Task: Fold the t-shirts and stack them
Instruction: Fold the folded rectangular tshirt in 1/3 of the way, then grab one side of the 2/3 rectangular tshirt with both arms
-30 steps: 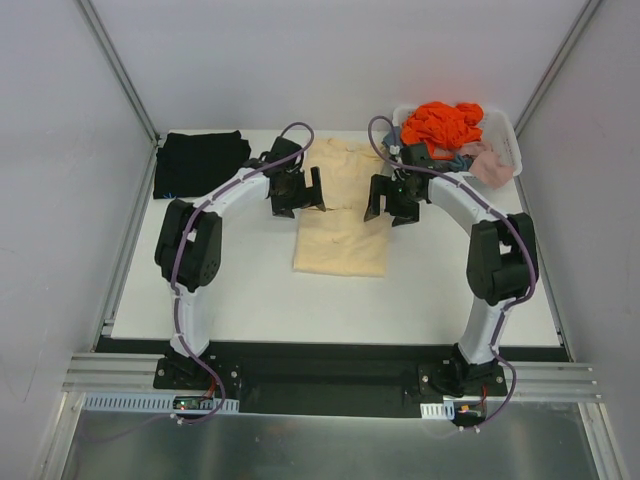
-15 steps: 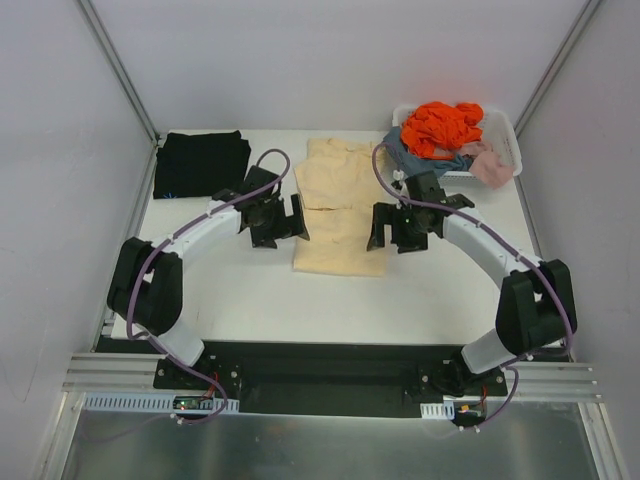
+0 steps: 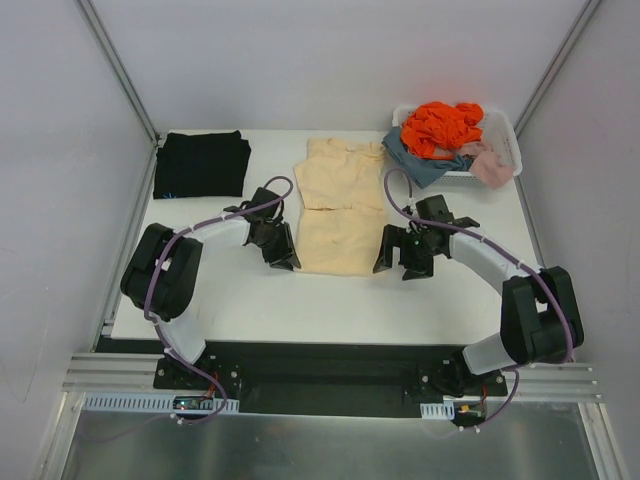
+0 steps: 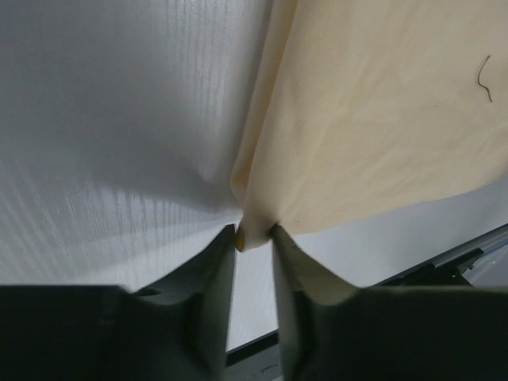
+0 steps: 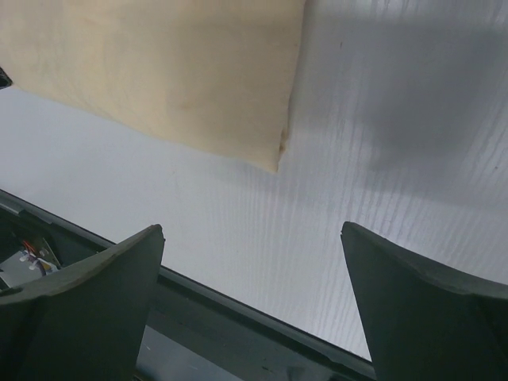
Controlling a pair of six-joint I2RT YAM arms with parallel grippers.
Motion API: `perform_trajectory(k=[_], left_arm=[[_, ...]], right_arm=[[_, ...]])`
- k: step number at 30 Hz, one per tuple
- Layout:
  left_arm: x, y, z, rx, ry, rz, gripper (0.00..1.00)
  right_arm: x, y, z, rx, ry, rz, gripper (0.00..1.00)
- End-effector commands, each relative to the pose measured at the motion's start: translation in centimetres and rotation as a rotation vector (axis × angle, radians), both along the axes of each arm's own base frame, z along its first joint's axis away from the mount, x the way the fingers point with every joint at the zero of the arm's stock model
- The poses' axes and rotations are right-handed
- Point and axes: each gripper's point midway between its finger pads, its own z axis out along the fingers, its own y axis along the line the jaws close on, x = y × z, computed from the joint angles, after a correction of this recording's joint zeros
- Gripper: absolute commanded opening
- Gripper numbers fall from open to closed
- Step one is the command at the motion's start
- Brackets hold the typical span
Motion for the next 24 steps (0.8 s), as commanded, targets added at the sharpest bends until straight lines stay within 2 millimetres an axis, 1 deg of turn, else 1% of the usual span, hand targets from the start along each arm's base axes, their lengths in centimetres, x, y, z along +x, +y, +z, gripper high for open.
perform_trajectory(k=[1,4,5,7,8,10,11,13,15,19,20,22,24], left_arm=[[0.9,-0.7,0.6,-0.042,-0.005,0.004,0.15],[0.6,-0.7,0.4,-0.042,-0.003,-0.004,0.11],[0.5,-0.8,0.2,-0.048,0.009,-0.01,0.08],[0.2,-1.0,0.0,-0.059,0.028,-0.017,0.0],[0.1,-1.1,-0.3,-0.062,0.039,-0.02,0.0],[-0.1,-0.8,-0.6,-0.051,0.046,-0.012,0.0],[-0.2,-0.7,-0.6,-0.046,0.041,-0.008,0.0],[-0.3,-0.3,-0.8,-0.026,0.032,0.003,0.0],[-0.2,0.1,-0.6,-0.013,0.014,0.009,0.0],[-0.2,-0.1,-0.4,-0.022,0.011,0.005,0.0],[-0.2,-0.1,-0.4,-0.025,0.013,0.006,0.0],[-0.2,-0.2,-0.2,-0.032,0.016,0.013,0.0],[0.1,-0.3,0.0,-0.035,0.005,0.02,0.0]], right_arm=[[1.0,0.4,0.1,0.037,-0.017,-0.021,0.98],[1.5,0.3,-0.2,0.033,-0.02,-0.034,0.99],[1.6,0.4,-0.3,0.036,-0.019,-0.035,0.99],[1.5,0.7,-0.5,0.057,-0.002,-0.029,0.95],[1.7,0.9,-0.5,0.068,-0.002,-0.031,0.9],[1.5,1.3,-0.7,0.085,0.017,-0.024,0.86],[1.5,1.3,-0.9,0.086,0.022,-0.026,0.83],[1.4,1.3,-1.2,0.085,0.034,-0.026,0.8],[1.3,1.3,-1.7,0.081,0.042,-0.028,0.76],[1.6,1.0,-3.0,0.055,0.063,-0.03,0.66],[1.8,1.1,-3.1,0.057,0.061,-0.03,0.58],[1.7,1.2,-3.5,0.061,0.07,-0.025,0.48],[1.5,1.3,-3.6,0.067,0.081,-0.023,0.45]])
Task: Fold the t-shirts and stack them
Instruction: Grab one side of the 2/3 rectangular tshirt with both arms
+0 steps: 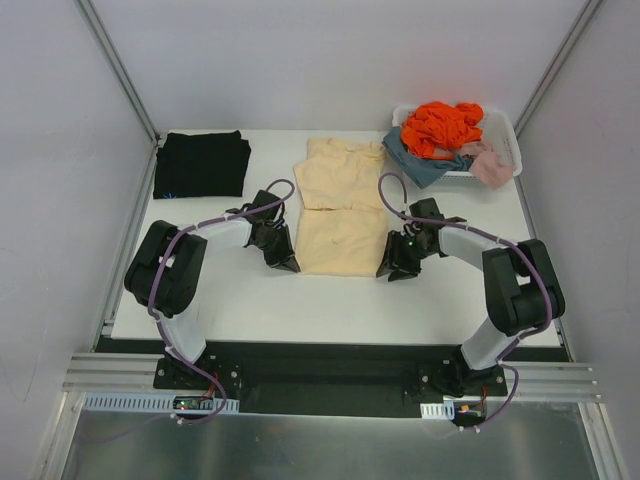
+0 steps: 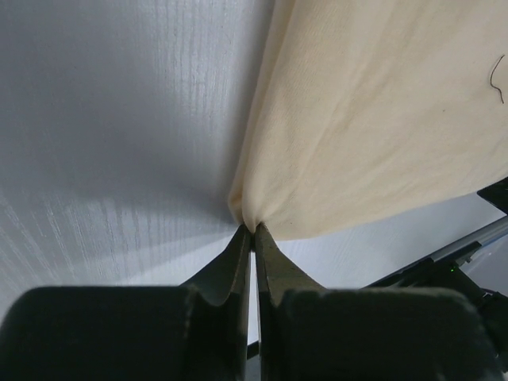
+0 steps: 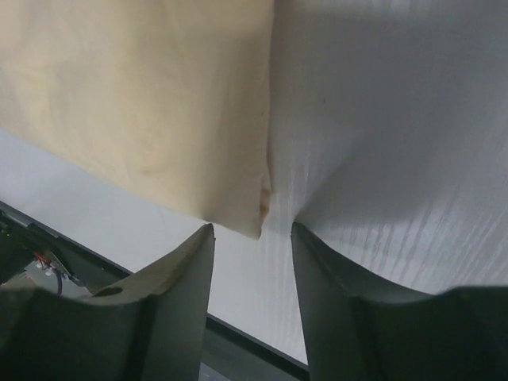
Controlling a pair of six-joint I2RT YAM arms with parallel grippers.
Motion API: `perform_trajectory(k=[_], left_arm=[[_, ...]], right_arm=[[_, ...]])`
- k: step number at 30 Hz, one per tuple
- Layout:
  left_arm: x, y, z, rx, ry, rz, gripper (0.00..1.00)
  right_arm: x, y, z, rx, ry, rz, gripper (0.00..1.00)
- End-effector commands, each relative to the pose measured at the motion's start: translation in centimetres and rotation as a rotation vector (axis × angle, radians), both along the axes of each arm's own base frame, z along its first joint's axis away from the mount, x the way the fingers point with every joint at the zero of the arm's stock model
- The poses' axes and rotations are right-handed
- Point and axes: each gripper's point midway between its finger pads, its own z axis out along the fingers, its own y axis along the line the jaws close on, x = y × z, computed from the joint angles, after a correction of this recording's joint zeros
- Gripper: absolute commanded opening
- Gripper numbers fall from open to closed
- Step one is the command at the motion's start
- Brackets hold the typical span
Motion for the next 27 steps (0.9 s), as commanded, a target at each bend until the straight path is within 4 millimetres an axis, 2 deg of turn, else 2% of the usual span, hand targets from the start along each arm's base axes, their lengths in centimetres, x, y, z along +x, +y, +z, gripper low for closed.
perform_trajectory(k=[1,6,11,13,16,20,21,22,23,25,26,27], left_arm=[[0.4,0.3,1.2,-0.005,-0.029,0.033,0.0],[0.4,0.1,1.0,-0.013,-0.017,0.034,0.0],[0.4,0.1,0.7,-0.009,-0.013,0.041,0.0],[0.4,0.1,0.8,-0.011,-0.014,0.04,0.0],[0.2,0.2,0.9,-0.012,-0.015,0.041,0.0],[-1.6,0.6,1.0,-0.025,0.006,0.039,0.0],[-2.7,1.0,0.4,-0.017,0.03,0.044,0.0],[-3.1,1.1,0.9,-0.027,0.02,0.045,0.0],[-4.5,1.5,0.3,-0.021,0.048,0.042,0.0],[-6.0,1.4,0.8,-0.046,0.055,0.032,0.0],[-7.7,1.8,0.1,-0.036,0.086,0.022,0.0],[-8.4,1.8,0.4,-0.046,0.082,0.027,0.0]], right_arm=[[0.1,0.4,-0.1,0.031,0.001,0.009,0.41],[0.0,0.6,-0.7,0.041,0.015,0.015,0.28],[1.2,1.7,-0.8,0.087,0.004,0.013,0.18],[1.2,1.7,-1.0,0.09,0.008,0.015,0.02],[0.7,1.5,-0.8,0.087,0.001,0.015,0.01],[-1.5,1.5,0.0,0.103,0.027,0.053,0.01],[-2.4,1.4,0.2,0.103,0.032,0.062,0.01],[-3.4,1.3,0.2,0.097,0.058,0.067,0.01],[-4.2,1.4,0.5,0.087,0.05,0.082,0.01],[-7.1,1.1,-0.1,0.057,0.113,0.102,0.01],[-7.8,1.1,0.3,0.058,0.115,0.103,0.01],[-9.3,0.7,-0.2,0.049,0.154,0.103,0.01]])
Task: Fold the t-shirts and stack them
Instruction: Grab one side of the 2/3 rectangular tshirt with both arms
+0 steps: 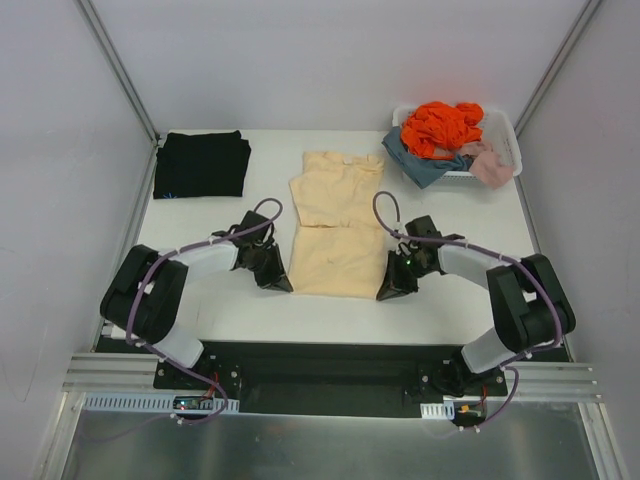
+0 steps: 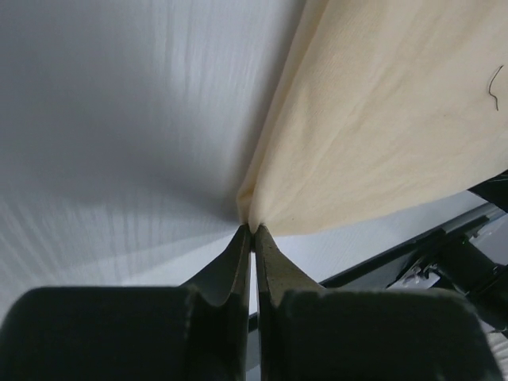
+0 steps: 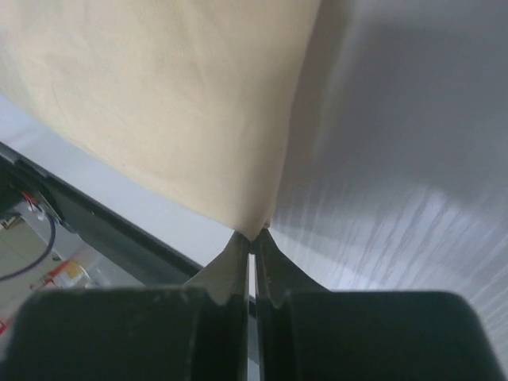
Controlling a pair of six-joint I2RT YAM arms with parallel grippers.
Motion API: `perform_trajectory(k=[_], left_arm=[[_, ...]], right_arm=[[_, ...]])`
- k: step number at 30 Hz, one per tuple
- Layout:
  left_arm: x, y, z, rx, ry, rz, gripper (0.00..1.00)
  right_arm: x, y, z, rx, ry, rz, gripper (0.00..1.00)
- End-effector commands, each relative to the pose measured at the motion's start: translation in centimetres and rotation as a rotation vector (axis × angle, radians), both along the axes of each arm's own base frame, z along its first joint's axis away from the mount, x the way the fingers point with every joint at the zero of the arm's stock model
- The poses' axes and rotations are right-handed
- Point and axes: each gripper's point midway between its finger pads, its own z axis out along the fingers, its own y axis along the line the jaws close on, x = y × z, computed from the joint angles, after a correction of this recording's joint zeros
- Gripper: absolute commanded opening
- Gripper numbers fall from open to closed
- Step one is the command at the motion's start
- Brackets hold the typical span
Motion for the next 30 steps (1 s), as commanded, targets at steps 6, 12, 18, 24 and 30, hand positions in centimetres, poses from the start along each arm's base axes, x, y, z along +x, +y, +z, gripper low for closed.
perform_trajectory(k=[6,12,18,24,30], left_arm=[[-9.0,0.8,0.7,-0.068,0.134,-0.003,0.0],[-13.3,1.0,2.2,-0.054,0.186,-0.047,0.0],[-16.2,2.6,5.0,-0.055,0.244,-0.003,0.0],[-12.8,2.4,11.6,-0.057,0.017,-0.006,0.0],[-7.5,2.4,15.9,0.019,-0.201,-0.006,0.0]], right_arm=[[-9.3,-0.4,2.1,-0.03,0.125,0.075,0.01],[-13.0,-1.0,4.1,-0.052,0.167,0.103,0.01],[-16.1,-1.4,7.8,-0.013,0.225,0.125,0.01],[-15.2,0.2,14.1,0.126,0.135,0.219,0.01],[-10.3,0.4,18.2,0.204,-0.004,0.231,0.01]])
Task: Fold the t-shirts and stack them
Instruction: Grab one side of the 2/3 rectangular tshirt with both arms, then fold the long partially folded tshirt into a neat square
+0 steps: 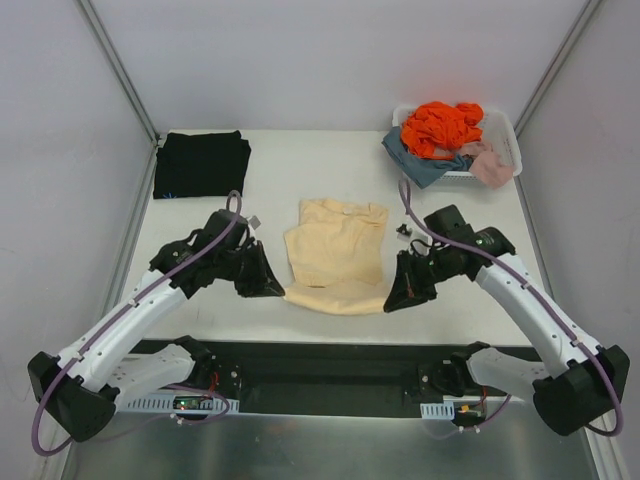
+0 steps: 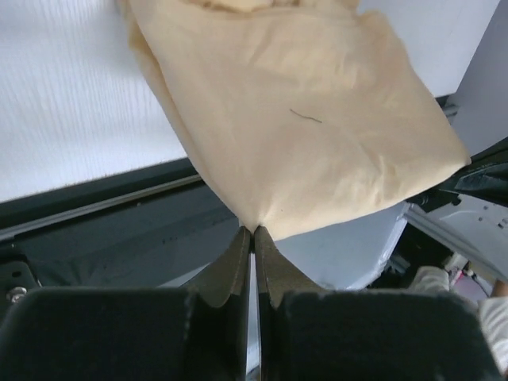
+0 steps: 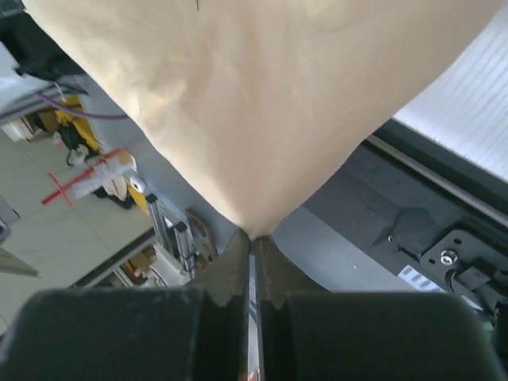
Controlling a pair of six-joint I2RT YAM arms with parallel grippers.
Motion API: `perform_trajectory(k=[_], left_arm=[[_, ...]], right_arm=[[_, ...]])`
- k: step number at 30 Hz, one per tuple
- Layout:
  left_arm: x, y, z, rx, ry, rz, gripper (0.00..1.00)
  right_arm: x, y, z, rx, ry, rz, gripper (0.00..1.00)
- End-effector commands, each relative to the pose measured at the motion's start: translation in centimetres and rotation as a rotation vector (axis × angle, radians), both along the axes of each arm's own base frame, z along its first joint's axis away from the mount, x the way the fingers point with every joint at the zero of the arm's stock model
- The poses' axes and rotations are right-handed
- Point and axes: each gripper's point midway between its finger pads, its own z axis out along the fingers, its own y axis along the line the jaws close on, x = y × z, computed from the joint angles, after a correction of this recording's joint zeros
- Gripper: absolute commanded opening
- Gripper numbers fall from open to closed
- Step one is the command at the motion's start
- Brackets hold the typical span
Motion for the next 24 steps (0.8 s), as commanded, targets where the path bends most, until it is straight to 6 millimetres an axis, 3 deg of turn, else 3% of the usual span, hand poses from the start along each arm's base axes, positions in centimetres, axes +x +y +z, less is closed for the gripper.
perform_trajectory(k=[1,4,5,11,15,24], left_arm=[[3.2,1.5,1.1,0.14,-0.112,0.023,0.0],[6.3,2.0,1.7,0.216,-0.175,0.049,0.0],[7.4,1.9,2.8,0.219,-0.211,0.055,0.0],[13.6,1.9,3.7,0.312,-0.314,0.1,0.0],[16.2,1.5,3.8,0.3,-0.307,0.11,0.0],[20.8,1.1,4.8,0.264,-0.381,0.16,0.0]], right_arm=[[2.4,-0.3,4.0,0.083,-0.069,0.021,0.01],[4.7,-0.9,4.3,0.051,-0.103,0.025,0.01],[6.1,-1.1,4.7,0.038,-0.127,0.017,0.01],[11.4,-0.4,5.5,0.148,-0.163,-0.07,0.01],[14.3,-0.2,6.9,0.202,-0.21,-0.104,0.01],[19.7,-0.3,5.9,0.236,-0.229,-0.157,0.01]])
